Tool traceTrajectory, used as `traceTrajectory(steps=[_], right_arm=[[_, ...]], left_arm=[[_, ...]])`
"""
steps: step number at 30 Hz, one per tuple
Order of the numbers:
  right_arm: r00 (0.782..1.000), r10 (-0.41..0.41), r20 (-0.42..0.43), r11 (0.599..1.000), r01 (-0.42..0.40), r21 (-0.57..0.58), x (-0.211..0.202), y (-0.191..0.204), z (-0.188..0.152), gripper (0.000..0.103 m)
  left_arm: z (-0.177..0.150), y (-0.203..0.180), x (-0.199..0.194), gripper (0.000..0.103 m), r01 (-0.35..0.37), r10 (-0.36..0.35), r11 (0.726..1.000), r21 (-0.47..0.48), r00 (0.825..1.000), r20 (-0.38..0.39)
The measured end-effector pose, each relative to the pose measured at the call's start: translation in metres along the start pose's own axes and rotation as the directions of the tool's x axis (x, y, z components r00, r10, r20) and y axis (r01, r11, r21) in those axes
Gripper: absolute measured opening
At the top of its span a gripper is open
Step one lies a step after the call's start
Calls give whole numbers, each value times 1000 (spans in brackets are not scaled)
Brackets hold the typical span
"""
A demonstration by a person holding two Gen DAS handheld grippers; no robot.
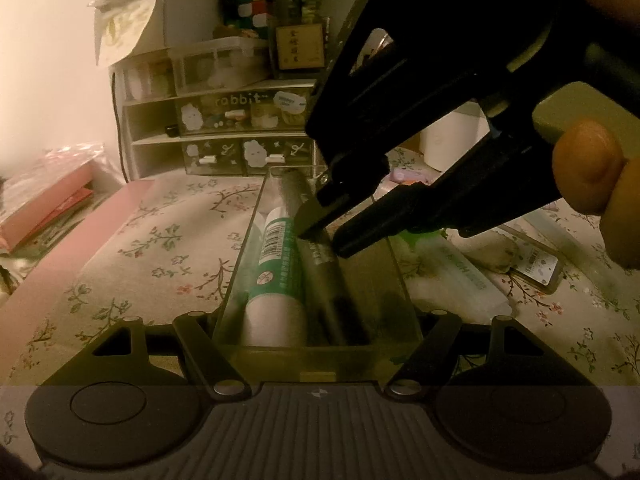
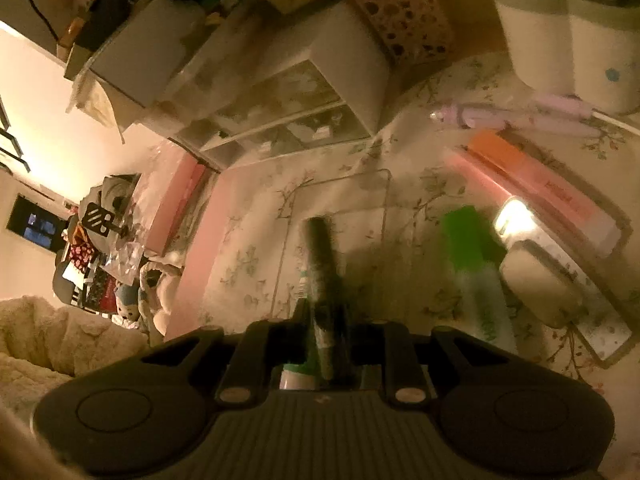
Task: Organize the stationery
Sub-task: 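Carry the black marker to the tray and release it beside the glue stick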
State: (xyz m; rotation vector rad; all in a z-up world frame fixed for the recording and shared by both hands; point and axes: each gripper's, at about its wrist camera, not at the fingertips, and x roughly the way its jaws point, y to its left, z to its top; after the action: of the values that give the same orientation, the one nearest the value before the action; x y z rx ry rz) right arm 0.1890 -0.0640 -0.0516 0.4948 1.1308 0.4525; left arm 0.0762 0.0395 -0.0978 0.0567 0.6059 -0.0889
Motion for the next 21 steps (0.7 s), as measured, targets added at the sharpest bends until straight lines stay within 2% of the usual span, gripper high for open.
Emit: traceTrajectory(steps=[4, 8, 11, 13, 15, 19, 21], right_arm=[[999, -9, -33, 999, 8, -47, 0, 5, 0, 18], [999, 17, -48, 999, -19, -33, -5, -3, 0, 18], [997, 69, -30, 997, -70, -31, -18, -9, -1, 18], [996, 92, 9, 996, -92, -16, -31, -17, 0, 18], [993, 79, 85, 997, -77, -19, -51, -30, 0, 18], [979, 5, 205, 998, -16, 55, -89, -69, 3, 18], [964, -73, 254, 996, 59, 62, -105, -84, 1, 19]], left_arm=[[0, 0, 0, 73, 1, -1, 1000, 1, 1000, 1], [0, 0, 0, 73, 7, -7, 1000, 4, 1000, 1], [0, 0, 1, 73, 10, -10, 1000, 6, 1000, 1], [-1, 0, 0, 73, 9, -9, 1000, 5, 1000, 1], [0, 0, 1, 73, 10, -10, 1000, 4, 1000, 2], [-1, 0, 1, 73, 11, -11, 1000, 1, 1000, 2], [-1, 0, 0, 73, 12, -12, 1000, 2, 1000, 3]])
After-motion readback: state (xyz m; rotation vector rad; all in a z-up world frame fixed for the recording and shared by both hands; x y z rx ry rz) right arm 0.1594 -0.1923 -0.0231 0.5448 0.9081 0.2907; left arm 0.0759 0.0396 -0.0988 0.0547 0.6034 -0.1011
